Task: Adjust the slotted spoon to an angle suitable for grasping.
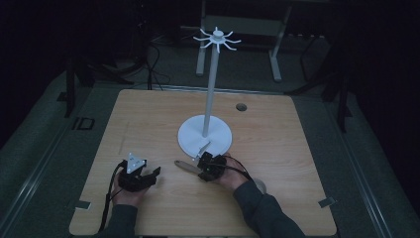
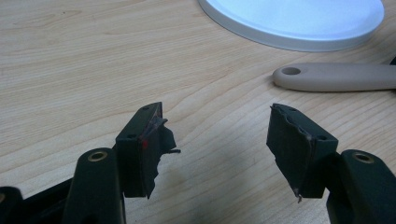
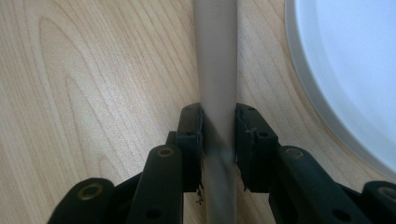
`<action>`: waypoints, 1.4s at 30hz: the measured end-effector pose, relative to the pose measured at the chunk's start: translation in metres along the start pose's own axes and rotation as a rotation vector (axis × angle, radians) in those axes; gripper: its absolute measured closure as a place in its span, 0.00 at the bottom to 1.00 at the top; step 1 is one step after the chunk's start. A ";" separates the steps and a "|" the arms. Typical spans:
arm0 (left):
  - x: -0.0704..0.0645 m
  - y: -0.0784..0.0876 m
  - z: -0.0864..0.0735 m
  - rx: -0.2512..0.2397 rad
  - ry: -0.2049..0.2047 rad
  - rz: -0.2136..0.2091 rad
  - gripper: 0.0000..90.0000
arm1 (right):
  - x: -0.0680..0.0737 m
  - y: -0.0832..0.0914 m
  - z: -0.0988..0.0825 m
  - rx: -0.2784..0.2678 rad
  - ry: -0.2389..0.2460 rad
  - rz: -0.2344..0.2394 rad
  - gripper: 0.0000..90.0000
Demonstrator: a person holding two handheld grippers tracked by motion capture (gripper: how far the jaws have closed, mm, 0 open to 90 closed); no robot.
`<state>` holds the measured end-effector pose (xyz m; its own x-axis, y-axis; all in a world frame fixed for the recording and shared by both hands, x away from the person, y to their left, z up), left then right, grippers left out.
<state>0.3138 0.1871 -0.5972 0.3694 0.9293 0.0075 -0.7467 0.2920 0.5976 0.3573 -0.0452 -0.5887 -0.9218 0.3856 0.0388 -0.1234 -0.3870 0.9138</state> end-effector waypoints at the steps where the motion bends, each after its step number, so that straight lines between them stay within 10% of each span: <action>1: 0.000 0.000 0.000 0.001 -0.002 0.000 0.41 | 0.000 0.000 0.000 0.001 0.000 0.000 0.80; 15: 0.000 0.000 0.000 0.002 0.000 0.001 0.41 | -0.001 0.001 -0.001 -0.013 0.022 -0.003 0.82; 42: 0.000 -0.001 0.000 0.003 -0.007 0.002 0.41 | -0.023 0.065 -0.009 -0.274 -0.088 -0.092 0.82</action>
<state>0.3146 0.1872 -0.5972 0.3718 0.9282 0.0138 -0.7458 0.2898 0.5998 0.3675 -0.0869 -0.5335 -0.8685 0.4957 0.0070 -0.3101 -0.5543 0.7724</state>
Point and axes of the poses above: each handheld gripper's, and its own axes: y roughly backward along the jaws, z roughly out of its top, x roughly to its left, the point moved 5 cm from there along -y, roughly forward along the jaws, and after that the axes turned 3 degrees about z, right-handed, at the moved point
